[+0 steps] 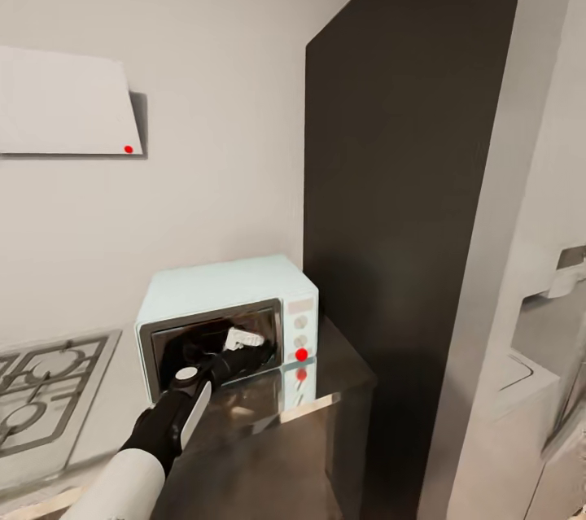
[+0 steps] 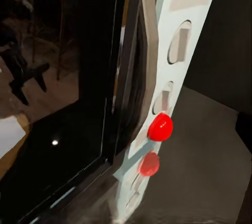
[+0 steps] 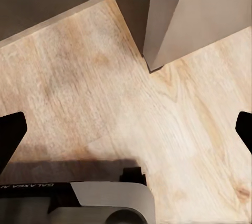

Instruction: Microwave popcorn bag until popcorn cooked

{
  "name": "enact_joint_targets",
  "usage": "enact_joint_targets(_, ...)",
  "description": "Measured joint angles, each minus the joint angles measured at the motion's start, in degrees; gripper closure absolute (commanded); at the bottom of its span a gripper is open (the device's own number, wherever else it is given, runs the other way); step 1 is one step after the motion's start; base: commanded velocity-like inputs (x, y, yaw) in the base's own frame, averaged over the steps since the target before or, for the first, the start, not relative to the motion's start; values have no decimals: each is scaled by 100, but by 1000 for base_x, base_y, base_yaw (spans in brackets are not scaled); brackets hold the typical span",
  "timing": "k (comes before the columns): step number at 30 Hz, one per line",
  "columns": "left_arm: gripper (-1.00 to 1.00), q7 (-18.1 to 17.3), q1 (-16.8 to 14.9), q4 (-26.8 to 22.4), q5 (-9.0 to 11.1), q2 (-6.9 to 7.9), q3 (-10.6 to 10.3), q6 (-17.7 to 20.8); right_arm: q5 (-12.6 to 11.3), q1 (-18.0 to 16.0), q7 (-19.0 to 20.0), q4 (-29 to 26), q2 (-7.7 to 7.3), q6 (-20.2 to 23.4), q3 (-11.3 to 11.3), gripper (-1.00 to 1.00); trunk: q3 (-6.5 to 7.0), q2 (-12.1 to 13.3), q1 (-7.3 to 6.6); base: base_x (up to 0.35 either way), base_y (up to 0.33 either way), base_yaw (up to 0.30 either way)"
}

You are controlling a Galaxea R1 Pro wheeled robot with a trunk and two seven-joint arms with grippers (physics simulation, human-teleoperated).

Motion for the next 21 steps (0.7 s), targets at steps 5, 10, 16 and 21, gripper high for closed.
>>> enact_joint_targets(5,-100,3,2,54,0,0,1,-13,0,0,0,0,-1,0,0,-100,0,0,1,-337,0,0)
enact_joint_targets(10,-100,3,1,59,0,0,1,-13,0,0,0,0,1,0,0,-100,0,0,1,-342,0,0)
enact_joint_targets(16,-100,23,-2,218,2,0,20,0,0,0,-3,0,-1,-6,0,-100,0,0,1,-343,0,0)
enact_joint_targets(21,-100,210,2,723,2,65,523,-6,-1,0,-9,0,-1,-30,1,-100,0,1,1,-343,0,0)
